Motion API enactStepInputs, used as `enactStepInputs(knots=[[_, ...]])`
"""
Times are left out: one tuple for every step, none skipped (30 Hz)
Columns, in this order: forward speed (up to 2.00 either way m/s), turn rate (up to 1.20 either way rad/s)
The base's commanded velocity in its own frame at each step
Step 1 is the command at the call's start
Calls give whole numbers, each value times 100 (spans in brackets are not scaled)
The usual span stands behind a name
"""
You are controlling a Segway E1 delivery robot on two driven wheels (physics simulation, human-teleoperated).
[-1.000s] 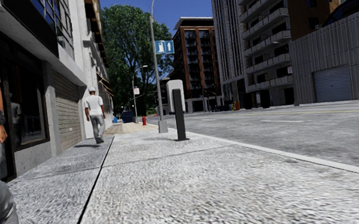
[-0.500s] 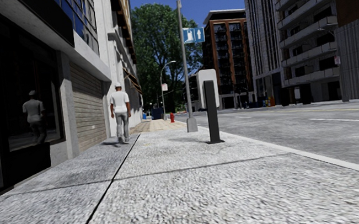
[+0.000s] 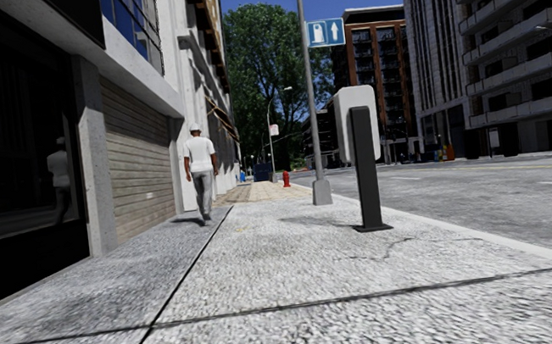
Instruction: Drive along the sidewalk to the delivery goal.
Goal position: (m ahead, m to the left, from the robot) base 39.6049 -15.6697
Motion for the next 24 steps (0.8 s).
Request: enactStepInputs(knots=[[200,0],[200,0],[200,0],[200,0],[200,0],[200,0],[200,0],[200,0],[200,0],[200,0],[200,0],[200,0],[200,0],[200,0],[200,6],[200,6],[200,14],[200,18],[200,18],[200,18],[200,19],[200,19],[200,20],[200,20]])
